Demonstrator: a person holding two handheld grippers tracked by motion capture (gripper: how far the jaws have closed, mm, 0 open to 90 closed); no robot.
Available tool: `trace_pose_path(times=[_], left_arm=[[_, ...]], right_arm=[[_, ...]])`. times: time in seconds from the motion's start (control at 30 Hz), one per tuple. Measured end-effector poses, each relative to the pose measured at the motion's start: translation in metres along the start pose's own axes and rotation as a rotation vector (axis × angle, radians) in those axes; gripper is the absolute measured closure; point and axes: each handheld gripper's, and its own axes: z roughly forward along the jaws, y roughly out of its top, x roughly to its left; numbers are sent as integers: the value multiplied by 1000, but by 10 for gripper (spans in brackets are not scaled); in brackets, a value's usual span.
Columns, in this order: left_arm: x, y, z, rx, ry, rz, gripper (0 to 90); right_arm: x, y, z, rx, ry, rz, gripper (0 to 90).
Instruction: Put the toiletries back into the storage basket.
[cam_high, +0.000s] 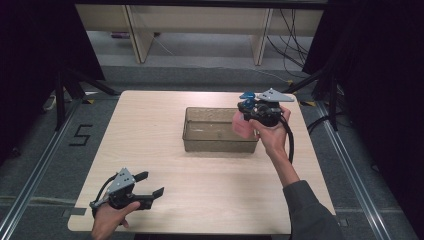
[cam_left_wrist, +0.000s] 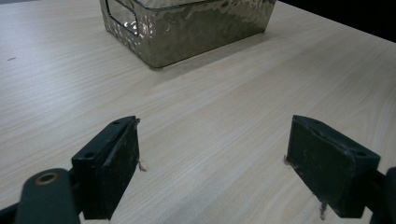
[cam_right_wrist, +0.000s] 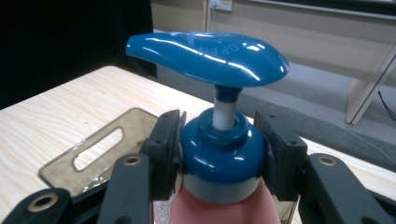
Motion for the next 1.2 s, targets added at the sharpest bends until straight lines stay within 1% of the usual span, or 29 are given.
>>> trace_pose_path(times=[0.03, 0.1, 0.13, 0.17, 0.2, 0.23, 0.27, 0.37, 0.4, 0.43, 0.47, 0.5, 0.6, 0.63, 0.67, 0.7, 0.73, 0.9, 0.93, 0.97, 1.0, 1.03, 1.07, 1.2], left_arm=[[0, 0, 1, -9, -11, 1, 166], [0, 0, 0, -8, -7, -1, 166], [0, 0, 0, -8, -2, -2, 166], [0, 0, 0, -8, -2, -2, 166], [0, 0, 0, -9, -4, -5, 166], [0, 0, 0, -9, -4, -5, 166], [0, 0, 0, -7, -1, -3, 166], [0, 1, -1, -9, -4, -1, 166], [0, 0, 0, -18, -11, -7, 166], [0, 1, 0, -18, -12, -7, 166], [0, 0, 0, -18, -11, -5, 166], [0, 0, 0, -18, -11, -5, 166], [0, 1, 0, -17, -12, -4, 166], [0, 1, 0, -17, -12, -3, 167], [0, 1, -1, -14, -8, 1, 167], [0, 1, -1, -14, -8, 1, 168], [0, 1, 0, -18, -14, 0, 168], [0, 1, -1, -14, -9, -1, 168], [0, 1, -1, -15, -9, -3, 168], [0, 1, -1, -20, -13, -1, 168], [0, 1, -1, -20, -13, -1, 168], [0, 1, 0, -22, -17, 0, 168], [0, 1, -1, -15, -11, -1, 168], [0, 1, -1, -15, -11, 1, 168]], right_arm=[[-2, -1, 3, 0, -1, -5, 538], [-3, -2, 5, 2, 1, 1, 538], [-4, -4, 9, 20, -7, -1, 538], [-4, -4, 9, 20, -7, -1, 538], [-5, -5, 12, 11, -25, -19, 538], [-5, -6, 13, 24, -20, -9, 538], [-5, -7, 15, 14, -17, 1, 538], [-5, -9, 17, 10, -30, -12, 538], [-5, -10, 18, 13, -26, 0, 538], [-5, -11, 19, 7, -38, -8, 538], [-5, -12, 19, 11, -31, 1, 538], [-4, -13, 19, 31, -23, 19, 538], [-5, -16, 21, 31, -22, 8, 538], [-4, -17, 21, 29, -22, 18, 538], [-5, -18, 22, 27, -35, -17, 538], [-5, -18, 22, 27, -35, -17, 538], [-4, -20, 22, 29, -28, 6, 538], [-4, -24, 22, 42, -27, 21, 538], [-4, -26, 23, 43, -38, 30, 538], [-7, -27, 24, 37, -27, 6, 538], [-7, -27, 24, 37, -27, 6, 538], [-6, -28, 25, 40, -40, 11, 538], [-7, -30, 25, 49, -31, 16, 538], [-8, -34, 26, 38, -49, 19, 538]])
